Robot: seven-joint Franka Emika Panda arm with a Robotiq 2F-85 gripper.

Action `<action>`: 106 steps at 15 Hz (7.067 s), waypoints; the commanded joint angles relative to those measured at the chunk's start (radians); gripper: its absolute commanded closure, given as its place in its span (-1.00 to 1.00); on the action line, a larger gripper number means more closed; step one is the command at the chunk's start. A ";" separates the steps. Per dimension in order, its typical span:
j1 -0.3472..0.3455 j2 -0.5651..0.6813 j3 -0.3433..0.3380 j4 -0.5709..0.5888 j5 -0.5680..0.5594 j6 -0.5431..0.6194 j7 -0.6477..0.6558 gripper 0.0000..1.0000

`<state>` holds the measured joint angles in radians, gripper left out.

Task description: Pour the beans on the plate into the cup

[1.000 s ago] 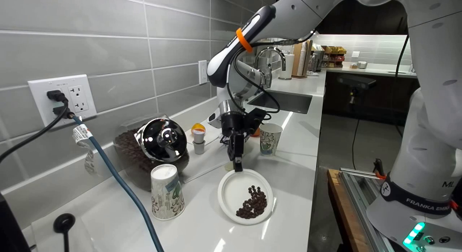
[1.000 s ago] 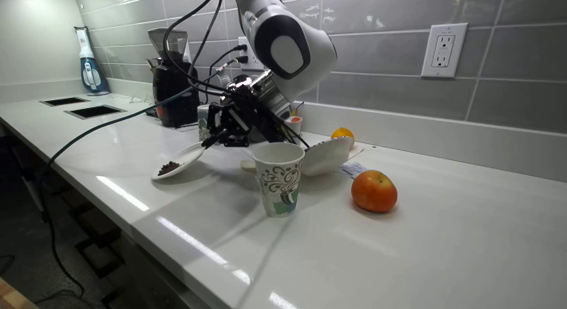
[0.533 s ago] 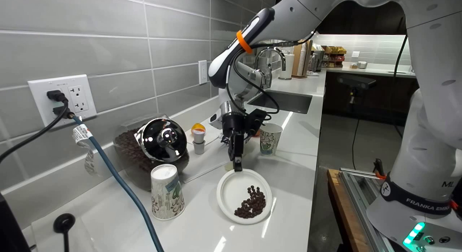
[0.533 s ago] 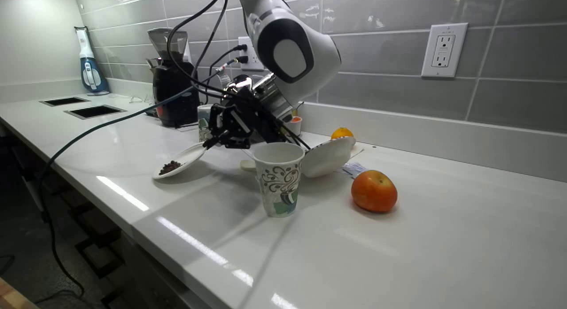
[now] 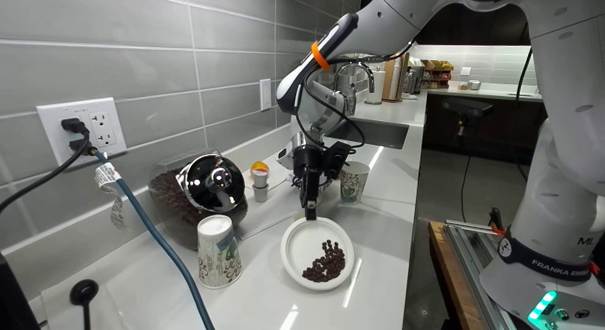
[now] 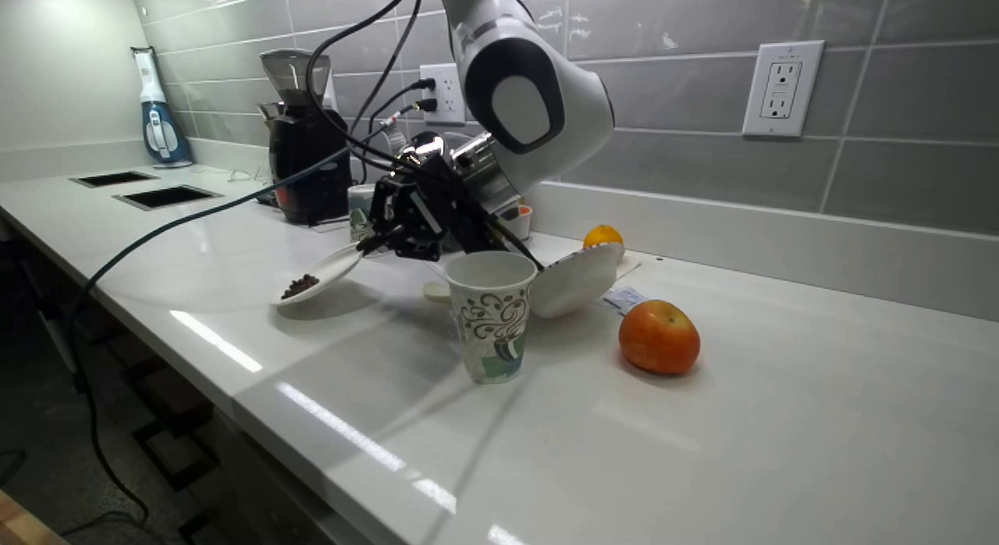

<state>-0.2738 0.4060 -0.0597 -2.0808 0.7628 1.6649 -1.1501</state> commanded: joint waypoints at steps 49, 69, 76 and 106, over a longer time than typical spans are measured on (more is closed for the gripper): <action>-0.159 -0.581 -0.385 -0.335 0.391 -0.131 0.233 0.94; -0.242 -0.592 -0.437 -0.404 0.462 0.127 0.215 0.94; -0.249 -0.558 -0.452 -0.391 0.477 0.148 0.204 0.95; -0.152 -0.396 -0.365 -0.338 0.517 0.627 0.241 0.95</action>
<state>-0.4390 0.0156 -0.4364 -2.4225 1.2848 2.2416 -0.9420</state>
